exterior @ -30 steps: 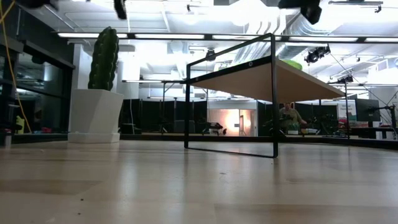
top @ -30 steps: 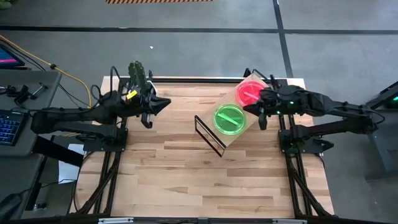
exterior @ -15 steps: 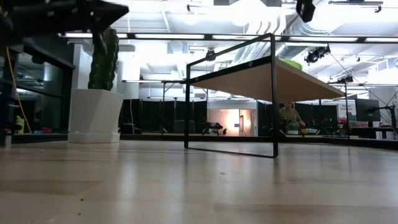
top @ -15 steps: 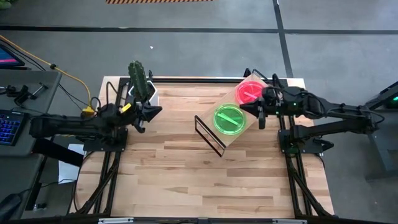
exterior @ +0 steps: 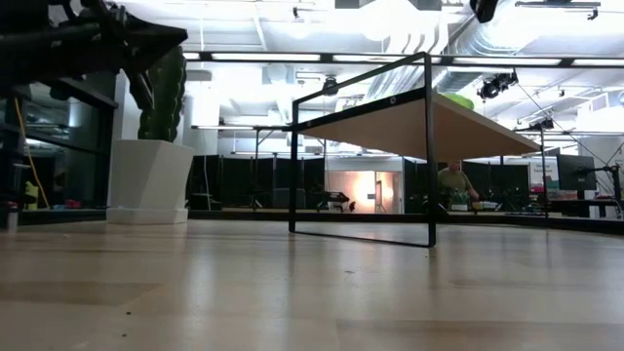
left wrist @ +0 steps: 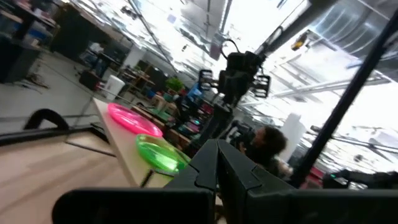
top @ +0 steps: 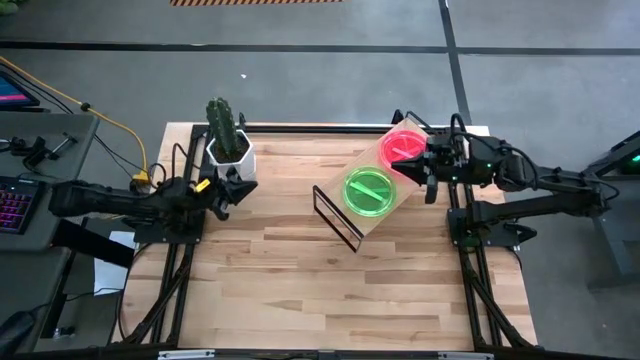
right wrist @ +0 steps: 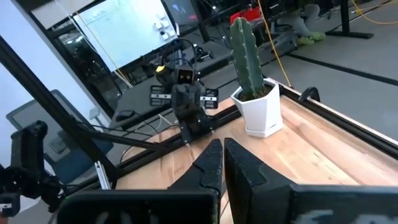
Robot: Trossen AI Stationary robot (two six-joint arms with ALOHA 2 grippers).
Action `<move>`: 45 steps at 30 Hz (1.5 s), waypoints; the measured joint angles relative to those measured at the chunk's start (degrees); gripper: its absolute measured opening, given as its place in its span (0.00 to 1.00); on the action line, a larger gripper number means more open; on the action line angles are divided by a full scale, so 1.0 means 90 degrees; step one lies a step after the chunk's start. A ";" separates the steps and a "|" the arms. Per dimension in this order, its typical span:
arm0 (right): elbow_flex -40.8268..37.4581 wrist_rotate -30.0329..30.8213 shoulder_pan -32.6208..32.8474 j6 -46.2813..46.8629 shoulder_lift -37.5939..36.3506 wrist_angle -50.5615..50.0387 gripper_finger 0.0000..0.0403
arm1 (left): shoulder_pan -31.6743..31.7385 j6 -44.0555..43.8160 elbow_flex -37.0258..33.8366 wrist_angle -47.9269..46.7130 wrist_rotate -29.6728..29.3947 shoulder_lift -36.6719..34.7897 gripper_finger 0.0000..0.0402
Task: Place and stack plates onto a shelf
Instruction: Return to Home Position
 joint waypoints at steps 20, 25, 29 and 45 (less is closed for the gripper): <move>-0.1384 -0.0526 0.0619 0.0203 -0.1321 0.0005 0.00 | -0.1082 0.0724 0.0000 -0.0197 -0.1370 -0.0005 0.00; -0.2916 -0.0372 0.1028 0.0629 -0.2264 0.1559 0.00 | -0.1080 0.0721 0.0000 -0.0199 -0.1370 0.0000 0.00; -0.3493 -0.0276 0.1181 0.0668 -0.3055 0.1763 0.00 | -0.1080 0.0721 0.0000 -0.0205 -0.1367 0.0000 0.00; -0.4766 -0.0343 0.1251 0.0316 -0.4749 0.2130 0.00 | -0.1078 0.0716 0.0005 -0.0300 -0.1358 -0.0003 0.00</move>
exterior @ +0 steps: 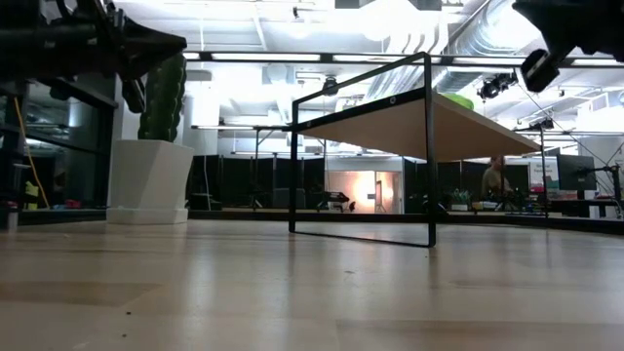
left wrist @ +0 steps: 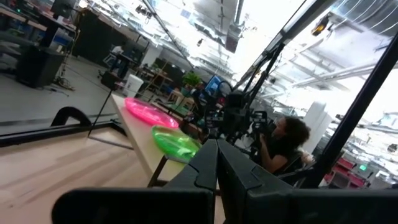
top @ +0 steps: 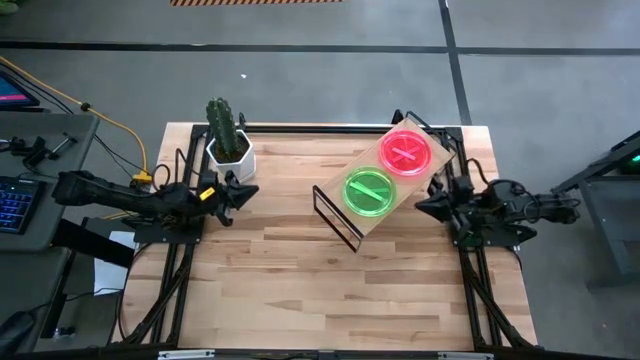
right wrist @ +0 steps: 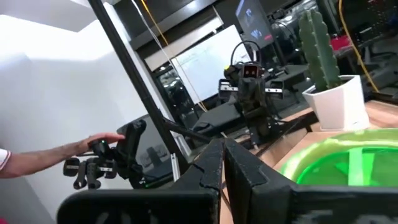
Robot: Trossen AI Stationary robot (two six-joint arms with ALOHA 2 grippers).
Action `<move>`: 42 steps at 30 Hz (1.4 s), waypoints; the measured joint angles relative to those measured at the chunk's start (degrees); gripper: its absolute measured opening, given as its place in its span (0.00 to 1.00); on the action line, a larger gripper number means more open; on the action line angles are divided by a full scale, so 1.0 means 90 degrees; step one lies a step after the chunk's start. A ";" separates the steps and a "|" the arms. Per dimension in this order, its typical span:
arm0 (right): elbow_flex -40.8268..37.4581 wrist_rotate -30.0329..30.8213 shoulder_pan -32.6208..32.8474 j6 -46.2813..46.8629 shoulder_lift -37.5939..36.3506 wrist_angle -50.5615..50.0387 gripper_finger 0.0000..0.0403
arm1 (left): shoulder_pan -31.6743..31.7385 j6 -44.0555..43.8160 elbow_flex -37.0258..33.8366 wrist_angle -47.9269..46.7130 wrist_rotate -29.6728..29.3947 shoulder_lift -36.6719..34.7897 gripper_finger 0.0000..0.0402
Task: Place and stack plates onto a shelf
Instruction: Return to Home Position
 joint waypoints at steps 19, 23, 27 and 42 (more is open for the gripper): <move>-0.0978 -0.0361 0.0000 -0.0785 -0.0029 0.0633 0.00 | 0.0000 -0.0002 0.0002 -0.3440 0.0006 -0.1643 0.00; -0.0978 -0.0361 -0.0005 -0.0786 -0.0027 -0.0105 0.00 | 0.0000 -0.0004 0.0004 -0.4860 0.0037 -0.2183 0.00; -0.0975 -0.0369 -0.0002 -0.0785 0.0017 -0.0268 0.00 | -0.0002 -0.0004 0.0017 -0.4879 0.0205 -0.2355 0.00; -0.0971 -0.0308 -0.0002 -0.1137 0.0034 -0.0307 0.00 | 0.0000 -0.0003 0.0015 -0.4902 0.0236 -0.3326 0.00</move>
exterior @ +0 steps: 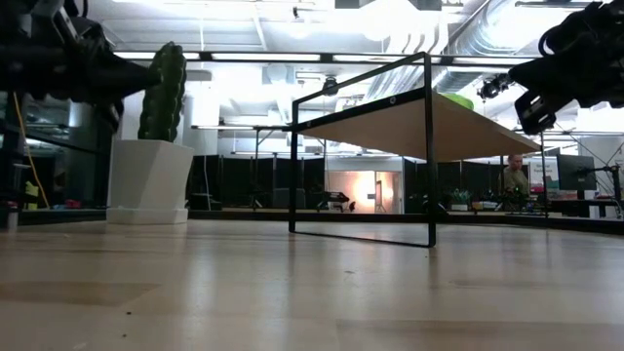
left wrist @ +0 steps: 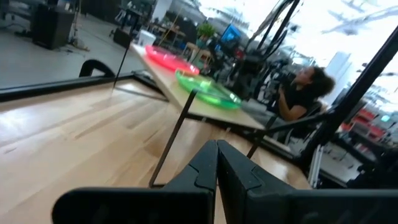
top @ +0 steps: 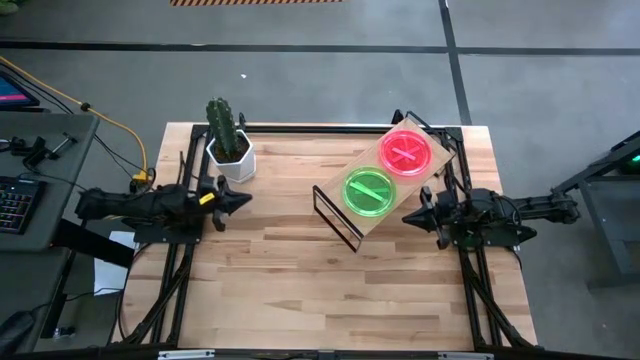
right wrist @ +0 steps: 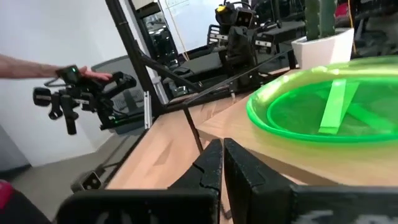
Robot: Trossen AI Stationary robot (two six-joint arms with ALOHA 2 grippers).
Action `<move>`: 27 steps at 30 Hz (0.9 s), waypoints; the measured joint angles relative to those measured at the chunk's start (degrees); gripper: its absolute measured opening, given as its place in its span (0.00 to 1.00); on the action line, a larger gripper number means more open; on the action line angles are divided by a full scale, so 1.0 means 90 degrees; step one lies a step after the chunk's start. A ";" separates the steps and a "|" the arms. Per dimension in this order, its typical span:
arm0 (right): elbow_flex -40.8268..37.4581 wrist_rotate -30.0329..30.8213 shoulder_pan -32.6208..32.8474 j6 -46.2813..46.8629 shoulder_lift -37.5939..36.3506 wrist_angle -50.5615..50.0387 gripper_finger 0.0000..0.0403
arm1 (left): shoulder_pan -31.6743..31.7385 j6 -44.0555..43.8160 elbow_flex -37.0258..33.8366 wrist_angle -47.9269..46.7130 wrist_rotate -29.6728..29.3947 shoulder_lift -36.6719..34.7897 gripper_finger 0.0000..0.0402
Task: Place and stack plates onto a shelf
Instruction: Return to Home Position
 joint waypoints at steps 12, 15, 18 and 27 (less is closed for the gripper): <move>0.0005 0.0002 0.0001 0.0440 -0.0094 -0.0003 0.00 | 0.0000 0.0004 -0.0015 0.0039 0.0104 -0.0146 0.00; 0.0000 0.0002 0.0002 0.0433 -0.0095 0.0015 0.00 | 0.0000 0.0004 -0.0015 0.0043 0.0104 -0.0146 0.00; -0.0005 0.0001 0.0002 0.0428 -0.0093 0.0032 0.00 | -0.0005 0.0004 -0.0017 0.0043 0.0104 -0.0146 0.00; -0.0007 0.0002 0.0002 0.0421 0.0000 0.0036 0.00 | -0.0002 0.0004 -0.0019 0.0049 0.0102 -0.0135 0.00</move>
